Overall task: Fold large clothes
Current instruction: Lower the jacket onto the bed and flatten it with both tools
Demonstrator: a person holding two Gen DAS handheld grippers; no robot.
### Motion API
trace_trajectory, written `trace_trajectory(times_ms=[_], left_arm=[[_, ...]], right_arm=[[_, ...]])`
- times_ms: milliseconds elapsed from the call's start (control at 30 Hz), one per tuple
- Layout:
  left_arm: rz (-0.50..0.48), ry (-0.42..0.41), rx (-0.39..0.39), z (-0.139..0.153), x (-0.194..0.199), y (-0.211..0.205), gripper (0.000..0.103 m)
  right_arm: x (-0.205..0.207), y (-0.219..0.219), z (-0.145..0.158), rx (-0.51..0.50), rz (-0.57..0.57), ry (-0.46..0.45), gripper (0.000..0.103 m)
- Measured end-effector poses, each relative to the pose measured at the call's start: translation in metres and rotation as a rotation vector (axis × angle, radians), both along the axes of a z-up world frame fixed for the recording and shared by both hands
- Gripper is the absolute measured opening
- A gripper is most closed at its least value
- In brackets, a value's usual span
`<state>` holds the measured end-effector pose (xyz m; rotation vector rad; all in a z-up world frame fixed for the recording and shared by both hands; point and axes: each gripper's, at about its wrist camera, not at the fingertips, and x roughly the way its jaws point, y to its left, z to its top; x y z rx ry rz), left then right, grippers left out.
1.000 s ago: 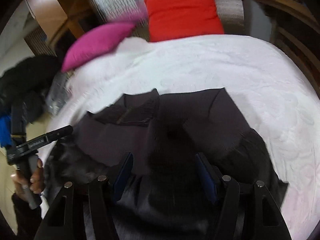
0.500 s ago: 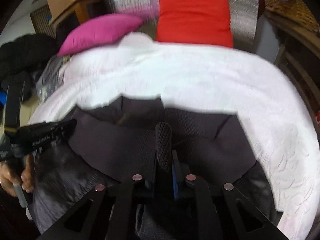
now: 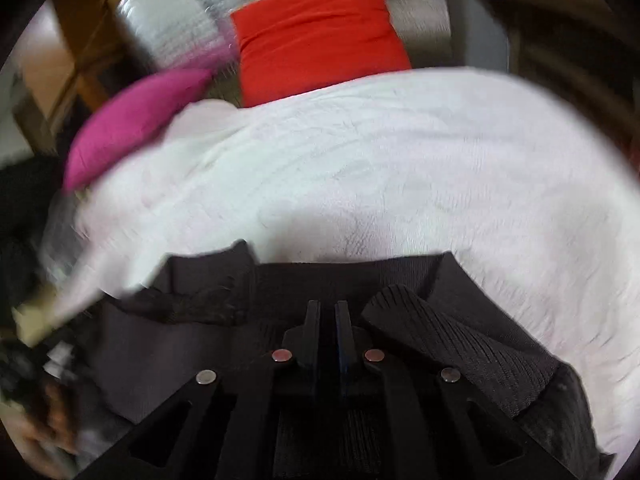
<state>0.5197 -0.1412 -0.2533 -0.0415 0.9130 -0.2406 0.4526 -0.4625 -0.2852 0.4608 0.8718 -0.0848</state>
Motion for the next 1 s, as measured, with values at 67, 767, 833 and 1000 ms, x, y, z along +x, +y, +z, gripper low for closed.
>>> trace_trajectory(times_ms=[67,767,833,1000], left_arm=[[-0.008,0.001,0.019,0.008,-0.005,0.001,0.009],[0.085,0.094,0.238,-0.003,-0.044,0.088,0.066],[0.070,0.081,0.273,-0.009,-0.043,0.082,0.066],[0.057,0.067,0.297,-0.012,-0.040,0.076,0.065]], right_arm=[[-0.008,-0.017,0.012,0.113,0.001,-0.043,0.009],[-0.043,-0.034,0.017,-0.216,0.008,0.075,0.058],[-0.036,-0.022,0.007,-0.294,0.026,0.109,0.039],[-0.040,-0.031,0.031,-0.361,-0.086,0.051,0.021]])
